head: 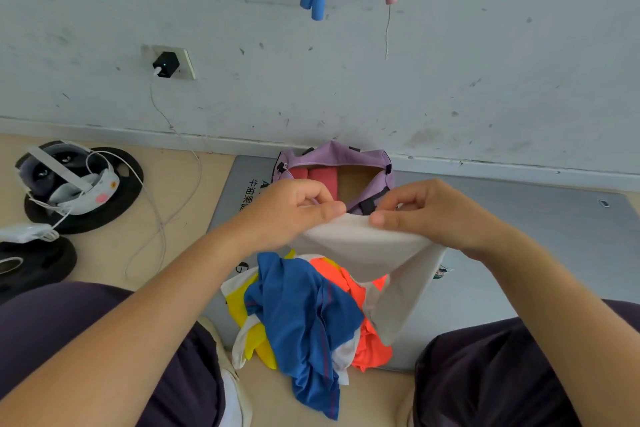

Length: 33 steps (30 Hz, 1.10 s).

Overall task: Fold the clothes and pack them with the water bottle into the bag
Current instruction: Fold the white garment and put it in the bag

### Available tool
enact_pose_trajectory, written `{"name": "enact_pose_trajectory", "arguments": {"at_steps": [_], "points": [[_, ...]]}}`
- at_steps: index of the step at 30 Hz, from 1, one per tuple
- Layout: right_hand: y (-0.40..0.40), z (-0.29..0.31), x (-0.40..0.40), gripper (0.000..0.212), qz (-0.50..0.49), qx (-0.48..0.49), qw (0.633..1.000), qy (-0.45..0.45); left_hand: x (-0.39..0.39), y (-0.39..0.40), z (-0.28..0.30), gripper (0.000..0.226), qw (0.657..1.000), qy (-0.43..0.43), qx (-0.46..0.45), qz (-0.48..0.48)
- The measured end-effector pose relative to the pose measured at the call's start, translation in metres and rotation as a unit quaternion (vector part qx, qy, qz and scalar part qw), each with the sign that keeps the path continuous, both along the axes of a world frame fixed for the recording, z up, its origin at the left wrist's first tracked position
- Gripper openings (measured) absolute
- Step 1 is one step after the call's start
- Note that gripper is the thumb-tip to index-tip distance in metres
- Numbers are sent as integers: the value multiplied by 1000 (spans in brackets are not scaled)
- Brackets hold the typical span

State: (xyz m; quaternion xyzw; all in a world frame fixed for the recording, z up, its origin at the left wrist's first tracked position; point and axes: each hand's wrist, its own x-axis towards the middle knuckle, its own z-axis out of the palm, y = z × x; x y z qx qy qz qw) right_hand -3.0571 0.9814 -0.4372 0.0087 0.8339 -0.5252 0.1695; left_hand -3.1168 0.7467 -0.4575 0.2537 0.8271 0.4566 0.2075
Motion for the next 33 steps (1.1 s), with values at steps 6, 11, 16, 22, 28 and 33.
{"name": "enact_pose_trajectory", "arguments": {"at_steps": [6,11,16,22,28,33], "points": [[-3,-1,3,13,16,-57,998,19,0,-1,4,23,998,25,-46,-27],[-4,-4,4,13,52,-44,997,-19,5,5,-1,34,992,-42,-3,116],[8,-7,2,14,107,59,991,-58,-8,1,0,37,948,-38,77,306],[-12,-9,6,9,69,-33,997,-3,5,7,2,28,996,-49,37,66],[-21,-4,8,18,11,-101,995,25,10,13,-2,49,999,-19,32,3],[-7,-1,6,31,10,-87,996,10,-8,-3,4,28,958,3,137,253]]}}
